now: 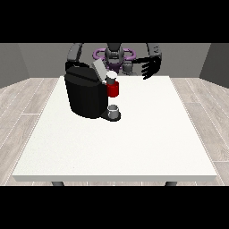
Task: Insert the coffee pod into the coffee machine and close the lid
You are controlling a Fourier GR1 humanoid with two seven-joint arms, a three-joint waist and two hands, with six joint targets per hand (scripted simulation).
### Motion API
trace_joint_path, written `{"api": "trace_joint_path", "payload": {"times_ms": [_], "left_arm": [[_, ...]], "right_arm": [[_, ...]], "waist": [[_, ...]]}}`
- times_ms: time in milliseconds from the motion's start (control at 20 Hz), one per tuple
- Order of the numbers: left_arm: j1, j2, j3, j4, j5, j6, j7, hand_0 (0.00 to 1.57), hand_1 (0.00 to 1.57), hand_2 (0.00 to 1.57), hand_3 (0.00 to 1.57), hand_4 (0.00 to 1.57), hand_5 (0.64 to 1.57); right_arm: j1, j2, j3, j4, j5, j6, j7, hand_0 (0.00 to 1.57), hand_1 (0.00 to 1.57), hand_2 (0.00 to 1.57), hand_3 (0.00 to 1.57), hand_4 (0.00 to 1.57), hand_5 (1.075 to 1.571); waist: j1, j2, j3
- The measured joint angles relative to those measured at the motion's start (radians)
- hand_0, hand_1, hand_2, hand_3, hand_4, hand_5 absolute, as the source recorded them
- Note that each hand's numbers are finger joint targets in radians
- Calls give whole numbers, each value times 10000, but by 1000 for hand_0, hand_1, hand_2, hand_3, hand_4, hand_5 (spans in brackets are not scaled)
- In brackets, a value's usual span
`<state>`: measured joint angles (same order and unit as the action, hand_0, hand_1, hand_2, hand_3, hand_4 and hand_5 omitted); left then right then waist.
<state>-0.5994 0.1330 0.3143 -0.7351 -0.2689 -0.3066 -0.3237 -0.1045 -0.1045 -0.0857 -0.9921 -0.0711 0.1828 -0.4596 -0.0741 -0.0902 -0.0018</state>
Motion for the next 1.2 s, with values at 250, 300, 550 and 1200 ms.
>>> {"api": "trace_joint_path", "payload": {"times_ms": [250, 300, 550, 1200], "left_arm": [[1796, -145, 82, 201, 250, -378, -414, 0, 0, 0, 0, 284, 1571], [2062, -109, 126, 238, 294, -418, -497, 0, 0, 0, 0, 259, 1571], [3236, 22, 262, 312, 536, -744, -702, 0, 0, 0, 0, 345, 1571], [4333, -393, -479, -1780, 1080, -1221, -1158, 0, 0, 0, 0, 175, 1571]], "right_arm": [[627, 633, 1008, -1287, 594, -576, 870, 0, 0, 0, 0, 204, 1571], [541, 722, 1172, -1641, 638, -647, 1149, 0, 0, 0, 0, 285, 1571], [817, 925, 2308, -3287, 867, -1144, 1845, 0, 0, 0, 0, 165, 1571], [146, 945, 2629, -5713, 1854, -2481, 3082, 0, 0, 0, 0, 293, 1571]], "waist": [[38, -1602, 0], [-13, -1790, 1], [-127, -2591, 7], [1016, -1043, 19]]}}
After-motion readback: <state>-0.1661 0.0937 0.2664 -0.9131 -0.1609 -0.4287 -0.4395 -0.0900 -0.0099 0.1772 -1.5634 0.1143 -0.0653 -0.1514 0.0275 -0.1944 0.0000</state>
